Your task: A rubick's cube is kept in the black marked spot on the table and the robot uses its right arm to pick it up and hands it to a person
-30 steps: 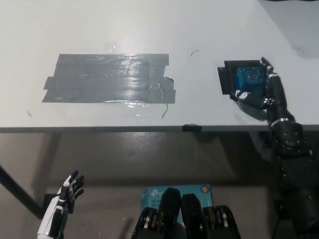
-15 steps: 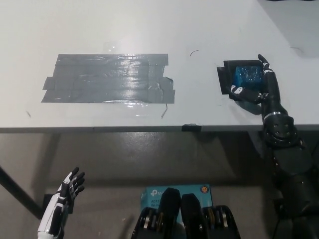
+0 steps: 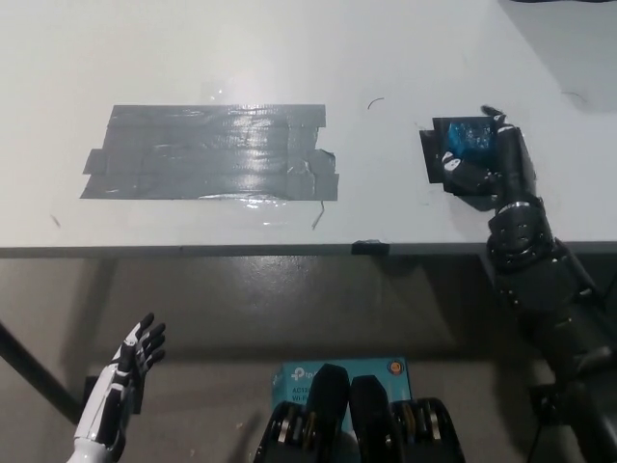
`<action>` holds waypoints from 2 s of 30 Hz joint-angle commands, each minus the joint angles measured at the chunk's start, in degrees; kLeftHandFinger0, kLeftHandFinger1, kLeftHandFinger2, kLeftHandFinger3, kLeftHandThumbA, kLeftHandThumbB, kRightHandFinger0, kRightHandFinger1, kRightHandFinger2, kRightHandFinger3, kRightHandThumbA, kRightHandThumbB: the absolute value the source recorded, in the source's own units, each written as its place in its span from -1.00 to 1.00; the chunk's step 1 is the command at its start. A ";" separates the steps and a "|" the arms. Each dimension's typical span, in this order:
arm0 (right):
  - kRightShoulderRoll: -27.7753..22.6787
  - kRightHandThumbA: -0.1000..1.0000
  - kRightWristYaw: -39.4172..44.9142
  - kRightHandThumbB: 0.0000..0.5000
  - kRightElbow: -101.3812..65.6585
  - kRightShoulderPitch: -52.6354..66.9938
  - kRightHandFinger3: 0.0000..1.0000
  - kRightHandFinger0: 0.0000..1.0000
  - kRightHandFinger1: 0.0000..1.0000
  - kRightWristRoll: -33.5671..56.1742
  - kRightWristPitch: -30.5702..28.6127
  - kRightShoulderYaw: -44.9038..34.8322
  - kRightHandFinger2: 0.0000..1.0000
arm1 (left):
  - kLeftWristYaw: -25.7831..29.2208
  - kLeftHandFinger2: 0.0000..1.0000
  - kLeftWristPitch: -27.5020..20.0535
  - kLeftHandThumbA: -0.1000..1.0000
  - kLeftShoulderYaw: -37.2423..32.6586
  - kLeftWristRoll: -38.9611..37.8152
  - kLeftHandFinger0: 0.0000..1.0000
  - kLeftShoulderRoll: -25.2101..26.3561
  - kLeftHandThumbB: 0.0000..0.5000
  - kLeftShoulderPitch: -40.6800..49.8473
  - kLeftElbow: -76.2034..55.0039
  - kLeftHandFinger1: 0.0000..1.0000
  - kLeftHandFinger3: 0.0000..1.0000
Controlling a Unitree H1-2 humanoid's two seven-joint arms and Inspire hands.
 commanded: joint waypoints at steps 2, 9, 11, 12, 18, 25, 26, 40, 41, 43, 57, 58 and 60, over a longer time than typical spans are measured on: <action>-0.79 -1.00 -4.88 0.11 4.99 0.53 -0.17 -0.67 -0.42 -5.02 3.14 4.92 -0.10 | -0.55 1.00 -0.01 1.00 -0.11 0.23 1.00 1.02 0.11 -1.01 -1.61 1.00 1.00; -1.39 -1.00 -5.78 -0.01 5.15 0.61 0.21 -1.00 -0.34 -4.17 -0.12 5.80 0.56 | -0.30 1.00 -0.43 1.00 -0.21 1.14 1.00 1.30 0.01 -1.90 -1.38 1.00 1.00; -1.49 -1.00 -6.33 -0.08 4.85 0.51 0.51 -1.00 -0.16 -4.28 -0.76 5.84 0.76 | -0.49 1.00 -0.58 1.00 -0.18 0.86 1.00 1.30 0.00 -2.18 -1.13 1.00 1.00; -1.58 -1.00 -7.79 0.05 4.19 0.73 0.57 -1.00 -0.13 -4.17 -2.59 5.55 0.79 | -0.62 1.00 -0.66 1.00 -0.15 0.66 1.00 1.30 -0.01 -2.24 -0.87 1.00 1.00; -1.69 -1.00 -9.89 -0.04 1.89 0.03 0.70 -0.99 -0.10 -1.92 -5.48 2.70 0.79 | -0.30 1.00 -0.51 1.00 0.00 0.90 1.00 1.29 -0.07 -2.70 -0.78 1.00 1.00; -2.05 -1.00 -10.40 -0.22 -8.36 0.26 0.79 -1.00 -0.18 1.58 -12.95 -3.90 0.68 | -0.37 1.00 -0.50 1.00 -0.03 0.91 1.00 1.37 -0.07 -3.03 -0.32 1.00 1.00; -2.01 -1.00 -10.38 -0.25 -9.63 0.37 0.80 -1.00 -0.18 1.58 -13.33 -4.44 0.68 | -0.37 1.00 -0.09 1.00 -0.01 0.91 1.00 1.42 -0.03 -2.97 -0.53 1.00 1.00; -0.39 -1.00 -5.66 -0.25 -42.89 1.97 0.79 -1.00 -0.37 -0.97 -4.87 -6.33 0.53 | -0.50 1.00 0.15 1.00 -0.11 0.89 1.00 1.44 -0.02 -2.98 -0.76 1.00 1.00; -0.33 -1.00 -5.44 -0.25 -43.10 1.88 0.80 -1.00 -0.37 -0.92 -4.71 -6.29 0.54 | -0.49 1.00 0.17 1.00 -0.11 0.91 1.00 1.44 -0.01 -2.98 -0.77 1.00 1.00; -0.01 -1.00 -5.04 -0.23 -42.97 0.19 0.79 -1.00 -0.33 -2.17 -2.72 -5.52 0.61 | -0.41 1.00 0.52 1.00 -0.14 1.05 1.00 1.43 0.04 -3.19 -1.00 1.00 1.00; 3.74 -1.00 -5.97 -0.20 -10.60 -16.59 0.81 -1.00 -0.25 -0.44 -9.11 -4.58 0.66 | -0.69 1.00 1.34 1.00 -0.56 1.44 1.00 1.75 0.02 -4.52 -1.38 1.00 1.00; 4.18 -1.00 -6.53 -0.20 -6.58 -18.00 0.80 -1.00 -0.25 -1.02 -9.68 -3.93 0.66 | -0.73 1.00 1.26 1.00 -0.65 1.51 1.00 1.77 -0.01 -4.58 -1.30 1.00 1.00; 4.46 -1.00 -7.31 -0.18 -3.57 -18.76 0.80 -1.00 -0.23 -1.73 -10.40 -3.15 0.69 | -0.77 1.00 1.36 1.00 -0.75 1.64 1.00 1.85 0.04 -4.50 -1.36 1.00 1.00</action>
